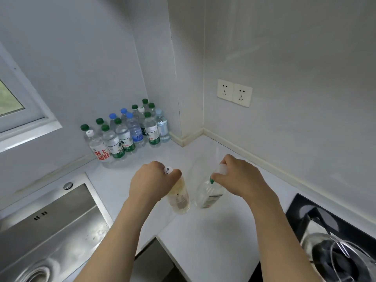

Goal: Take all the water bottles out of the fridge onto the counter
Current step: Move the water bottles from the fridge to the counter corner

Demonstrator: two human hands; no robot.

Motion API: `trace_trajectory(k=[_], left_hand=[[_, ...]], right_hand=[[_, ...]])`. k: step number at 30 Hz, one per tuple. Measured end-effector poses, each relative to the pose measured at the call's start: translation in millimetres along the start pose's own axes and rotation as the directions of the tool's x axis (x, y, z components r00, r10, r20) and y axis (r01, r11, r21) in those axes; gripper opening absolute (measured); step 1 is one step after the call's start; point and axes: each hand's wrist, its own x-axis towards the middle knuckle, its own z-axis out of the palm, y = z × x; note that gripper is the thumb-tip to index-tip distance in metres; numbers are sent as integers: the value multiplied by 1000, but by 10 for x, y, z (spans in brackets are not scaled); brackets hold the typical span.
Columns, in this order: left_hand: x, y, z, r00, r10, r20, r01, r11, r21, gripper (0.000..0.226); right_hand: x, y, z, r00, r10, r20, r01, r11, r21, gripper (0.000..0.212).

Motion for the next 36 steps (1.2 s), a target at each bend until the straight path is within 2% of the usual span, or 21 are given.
trace_trajectory(k=[7, 12, 17, 29, 36], left_hand=[[830, -316, -117, 998, -27, 59, 26, 1000, 17, 37], [1582, -733, -214, 998, -57, 37, 55, 997, 54, 42], [2268, -1161, -280, 994, -113, 11, 112, 993, 47, 38], [3186, -1873, -149, 972, -233, 13, 233, 972, -31, 37], [3528, -1963, -33, 981, -192, 15, 192, 981, 4, 31]], right_hand=[[802, -401, 194, 996, -62, 64, 65, 997, -44, 35], [1577, -905, 393, 986, -138, 91, 146, 985, -96, 35], [2361, -1479, 612, 963, -211, 167, 234, 964, -129, 32], [3646, -2435, 1280, 841, -440, 316, 518, 824, -229, 35], [4005, -2536, 1523, 818, -468, 335, 558, 787, -262, 38]])
